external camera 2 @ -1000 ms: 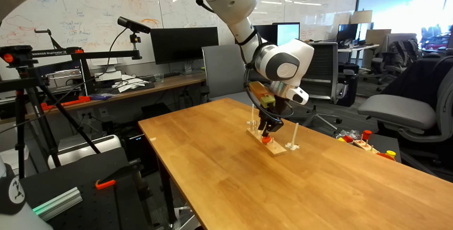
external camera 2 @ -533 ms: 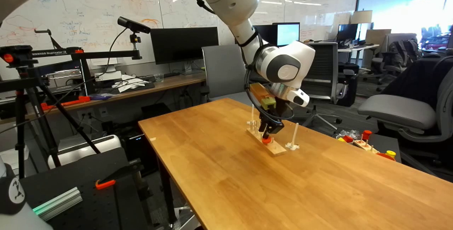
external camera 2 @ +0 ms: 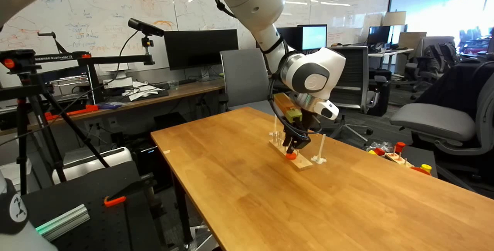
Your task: Put the orange ring on the wooden board
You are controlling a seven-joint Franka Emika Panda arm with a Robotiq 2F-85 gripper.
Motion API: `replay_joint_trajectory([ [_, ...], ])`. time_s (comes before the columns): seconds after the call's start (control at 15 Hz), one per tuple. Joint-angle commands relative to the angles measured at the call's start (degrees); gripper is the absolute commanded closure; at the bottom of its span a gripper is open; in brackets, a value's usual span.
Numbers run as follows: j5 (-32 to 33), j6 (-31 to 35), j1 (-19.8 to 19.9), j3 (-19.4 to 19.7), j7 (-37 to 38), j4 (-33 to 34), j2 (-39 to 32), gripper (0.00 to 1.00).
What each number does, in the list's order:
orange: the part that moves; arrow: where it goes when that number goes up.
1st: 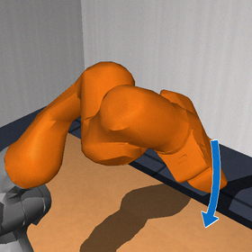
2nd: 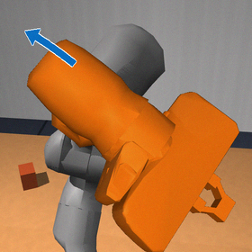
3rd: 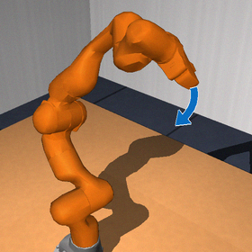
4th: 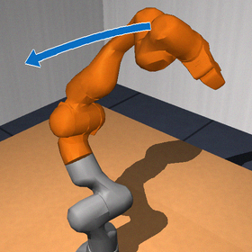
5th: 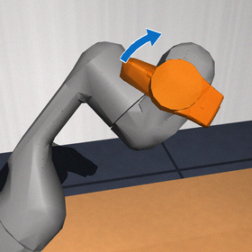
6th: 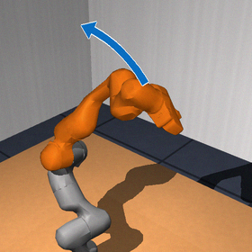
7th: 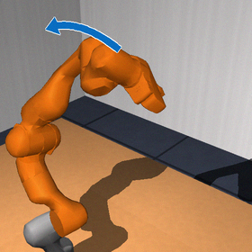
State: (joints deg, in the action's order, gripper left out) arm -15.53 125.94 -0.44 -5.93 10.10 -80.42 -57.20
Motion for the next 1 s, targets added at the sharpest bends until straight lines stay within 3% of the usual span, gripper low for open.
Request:
replay_joint_trajectory([
  [0.0,-0.87,-1.58,0.06,-0.61,-0.7,1.66,0.43,0.86],
  [0.6,4.59,-3.7,-4.2,1.04,-1.34,-1.37,10.97,0.86],
  [0.67,5.81,-4.54,-4.67,1.32,-1.36,-1.56,12.36,0.74],
  [0.73,7.07,-5.19,-5.32,1.61,-1.16,-2.17,13.85,0.36],
  [0.87,8.97,-7.01,-5.87,1.84,-1.27,-2.49,16.29,0.39],
  [0.93,9.9,-8.05,-6.13,1.95,-1.34,-2.6,17.5,0.34],
])
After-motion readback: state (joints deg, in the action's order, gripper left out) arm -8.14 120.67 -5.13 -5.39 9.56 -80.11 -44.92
